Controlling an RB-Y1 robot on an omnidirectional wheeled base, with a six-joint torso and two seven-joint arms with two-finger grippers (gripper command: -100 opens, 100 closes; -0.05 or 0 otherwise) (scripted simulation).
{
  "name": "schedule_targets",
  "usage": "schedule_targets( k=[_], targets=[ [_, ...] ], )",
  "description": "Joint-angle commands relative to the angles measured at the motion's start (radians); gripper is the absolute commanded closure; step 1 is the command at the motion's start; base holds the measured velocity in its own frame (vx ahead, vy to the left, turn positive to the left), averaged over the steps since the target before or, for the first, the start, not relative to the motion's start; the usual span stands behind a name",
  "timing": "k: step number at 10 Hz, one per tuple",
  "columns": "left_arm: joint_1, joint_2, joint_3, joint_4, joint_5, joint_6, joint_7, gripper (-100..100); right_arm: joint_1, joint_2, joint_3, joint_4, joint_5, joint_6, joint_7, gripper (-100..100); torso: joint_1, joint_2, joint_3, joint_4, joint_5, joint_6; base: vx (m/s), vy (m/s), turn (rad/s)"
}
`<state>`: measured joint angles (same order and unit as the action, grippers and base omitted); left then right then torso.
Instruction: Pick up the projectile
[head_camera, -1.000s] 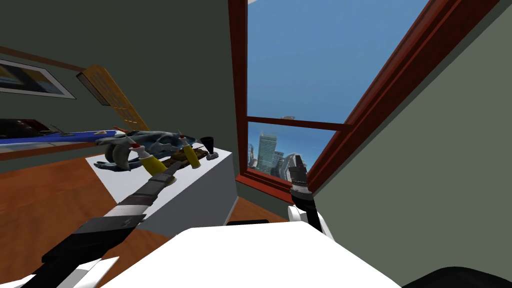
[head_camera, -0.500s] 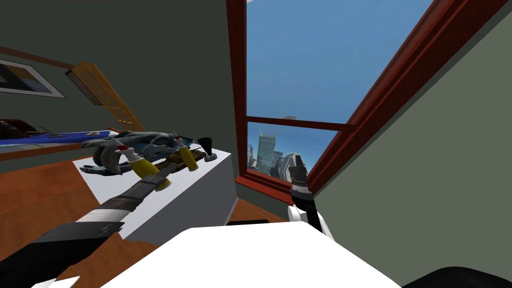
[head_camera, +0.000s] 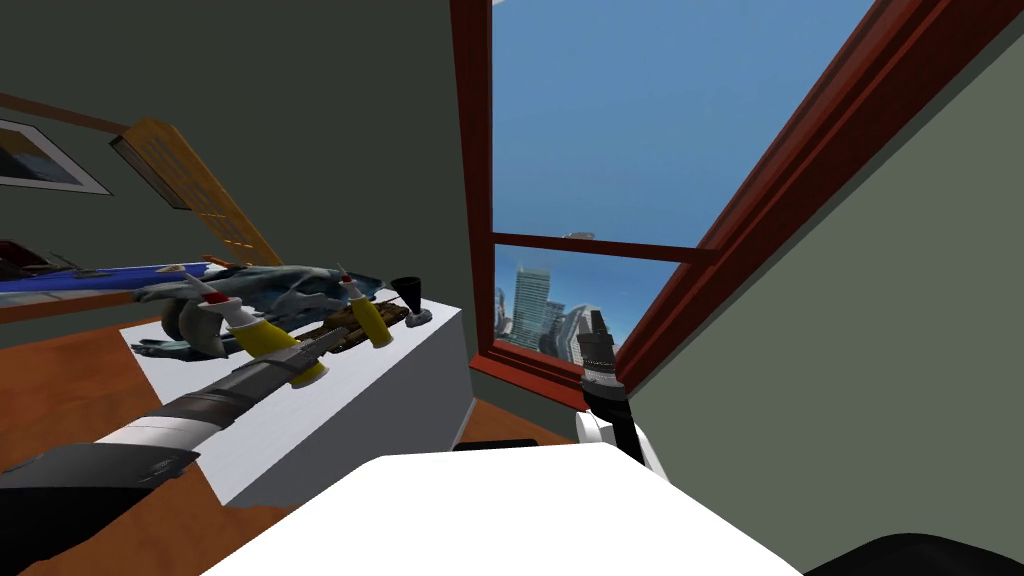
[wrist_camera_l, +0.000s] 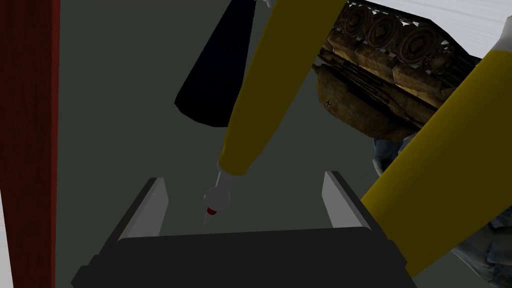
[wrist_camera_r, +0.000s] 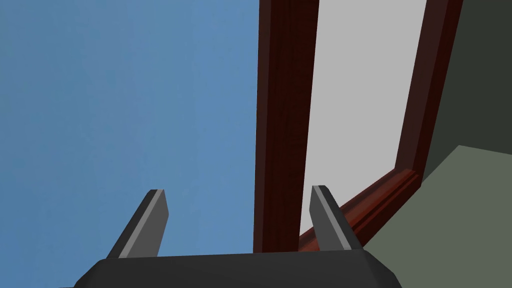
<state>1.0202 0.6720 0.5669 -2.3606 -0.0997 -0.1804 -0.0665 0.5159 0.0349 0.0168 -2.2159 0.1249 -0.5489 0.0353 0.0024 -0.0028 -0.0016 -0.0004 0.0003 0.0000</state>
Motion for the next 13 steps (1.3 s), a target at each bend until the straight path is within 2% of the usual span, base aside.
schedule_targets(
  k=[1,7,10,11,12,13],
  targets=[
    [0.041,0.050,0.042,-0.008,-0.007,0.019,-0.001,-100,0.000,0.000,0.000,0.000,0.000,0.000,0.000,0,0.000,0.000,0.000,0.000,0.000,0.000,0.035,0.026,-0.027],
    [0.174,0.221,0.185,-0.027,-0.029,0.074,0.000,-100,0.000,0.000,0.000,0.000,0.000,0.000,0.000,0,-0.001,0.000,0.000,0.000,0.000,0.000,0.034,0.018,-0.030],
    [0.225,0.286,0.241,-0.038,-0.038,0.094,0.000,-100,0.000,0.000,0.000,0.000,0.000,0.000,0.000,0,-0.001,-0.001,-0.001,0.000,0.000,0.000,0.042,0.010,-0.032],
    [0.214,0.271,0.230,-0.034,-0.035,0.088,0.001,-100,0.000,0.000,0.000,0.000,0.000,0.000,0.000,0,-0.001,-0.002,-0.001,0.000,0.000,0.000,0.024,0.006,-0.009],
    [0.216,0.274,0.232,-0.035,-0.035,0.090,0.002,0,0.000,0.000,0.000,0.000,0.000,0.000,0.000,0,-0.001,0.000,0.000,0.000,0.000,0.000,0.000,0.000,0.000],
    [0.216,0.273,0.232,-0.035,-0.035,0.090,0.002,-100,0.000,0.000,0.000,0.000,0.000,0.000,0.000,0,-0.001,0.001,0.001,0.000,0.000,0.000,0.000,0.000,0.000]
  ],
)
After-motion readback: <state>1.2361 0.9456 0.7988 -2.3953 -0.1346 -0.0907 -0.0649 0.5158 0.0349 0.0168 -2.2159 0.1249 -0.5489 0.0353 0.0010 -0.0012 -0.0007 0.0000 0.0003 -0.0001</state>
